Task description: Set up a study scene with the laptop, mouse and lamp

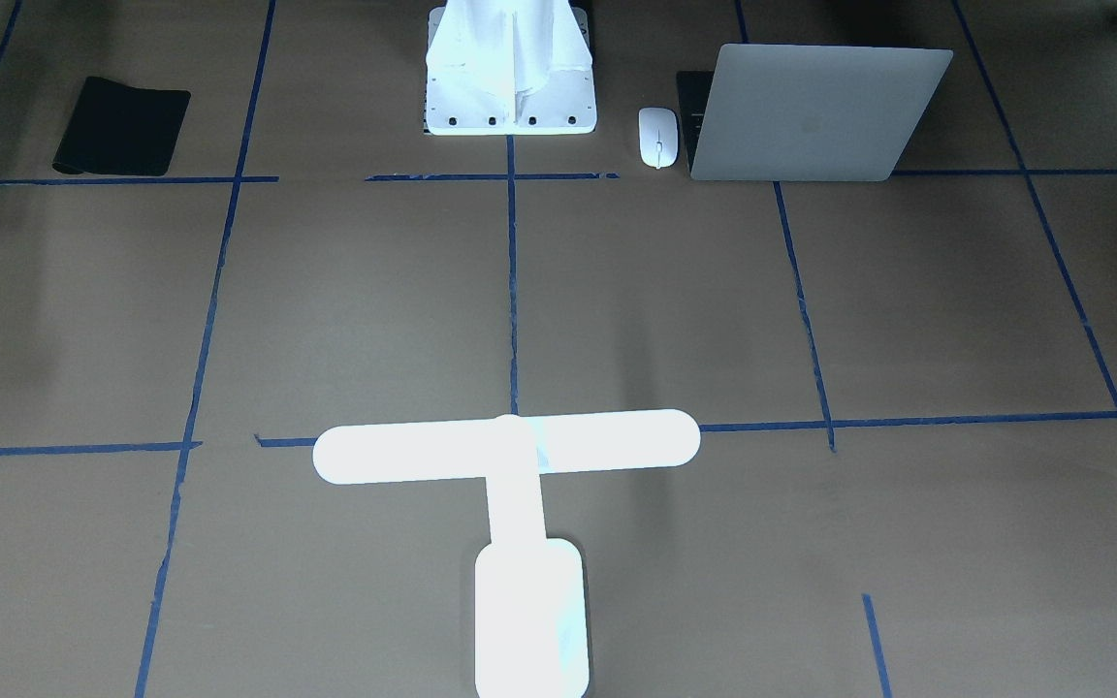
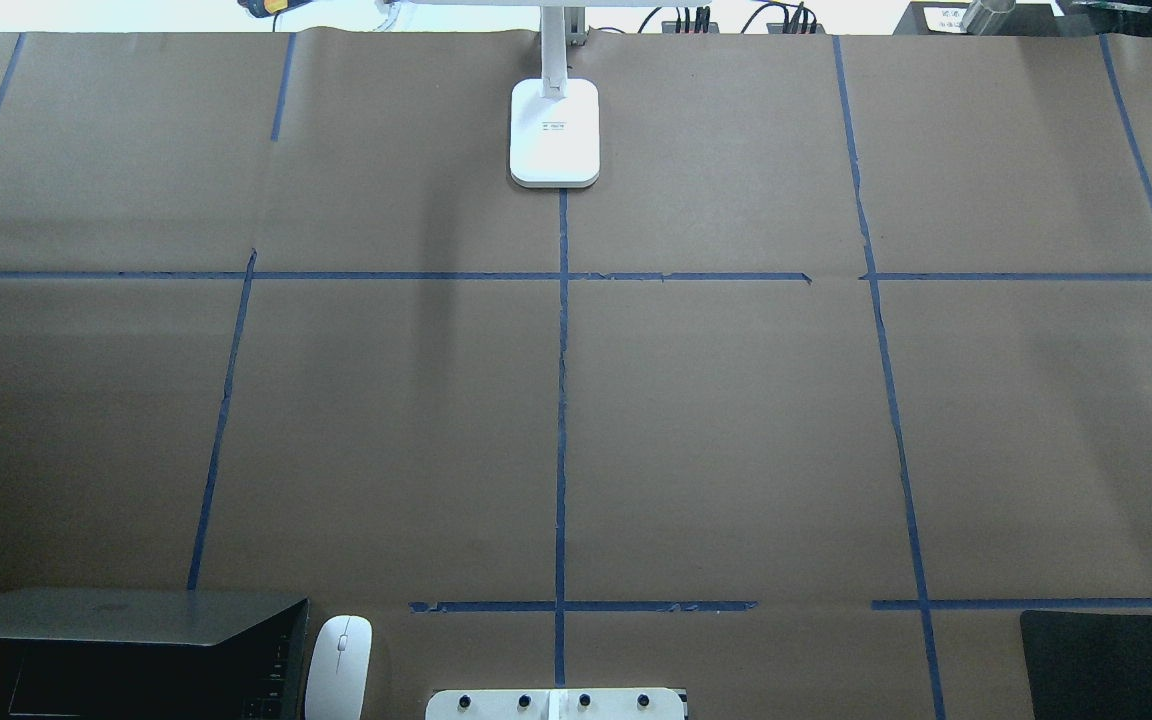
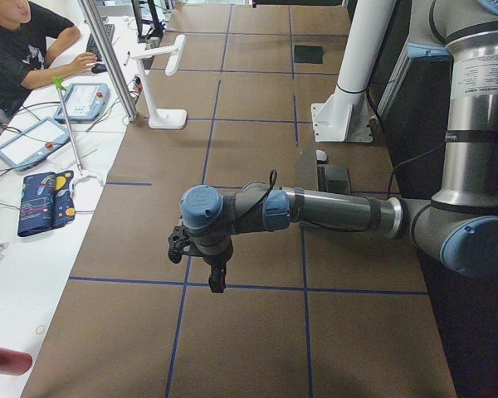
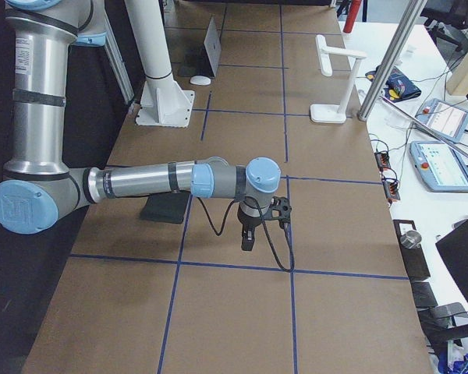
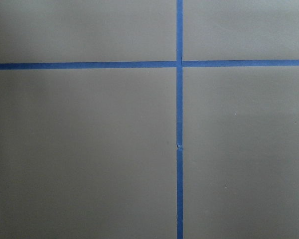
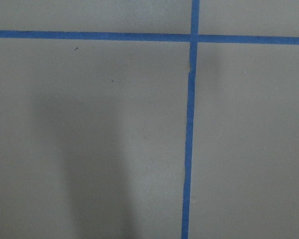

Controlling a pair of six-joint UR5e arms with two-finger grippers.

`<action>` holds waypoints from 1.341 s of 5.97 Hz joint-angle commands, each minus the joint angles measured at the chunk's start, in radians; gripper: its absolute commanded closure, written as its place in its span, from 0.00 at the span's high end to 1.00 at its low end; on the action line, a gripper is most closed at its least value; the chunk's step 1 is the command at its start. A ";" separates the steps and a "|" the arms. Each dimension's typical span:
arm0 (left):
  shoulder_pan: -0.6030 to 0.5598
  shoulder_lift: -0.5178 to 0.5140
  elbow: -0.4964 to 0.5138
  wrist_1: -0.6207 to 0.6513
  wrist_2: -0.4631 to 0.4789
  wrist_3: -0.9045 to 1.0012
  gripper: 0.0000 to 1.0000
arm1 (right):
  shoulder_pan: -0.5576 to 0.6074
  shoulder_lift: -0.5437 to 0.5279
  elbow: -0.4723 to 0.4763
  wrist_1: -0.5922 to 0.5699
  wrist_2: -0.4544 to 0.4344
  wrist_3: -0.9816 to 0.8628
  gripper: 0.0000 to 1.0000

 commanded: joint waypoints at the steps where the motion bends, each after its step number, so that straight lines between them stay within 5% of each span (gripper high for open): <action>1: 0.031 0.012 -0.035 -0.015 -0.009 0.002 1.00 | -0.014 -0.001 0.003 0.083 0.007 -0.010 1.00; 4: 0.149 0.027 -0.168 -0.001 -0.249 -0.055 1.00 | -0.041 -0.008 -0.003 0.126 0.033 0.001 1.00; 6: 0.334 0.029 -0.391 -0.008 -0.243 -0.685 1.00 | -0.057 -0.010 -0.001 0.148 0.033 -0.004 1.00; 8: 0.515 0.110 -0.631 -0.008 -0.119 -1.057 1.00 | -0.061 -0.008 -0.004 0.166 0.033 -0.001 1.00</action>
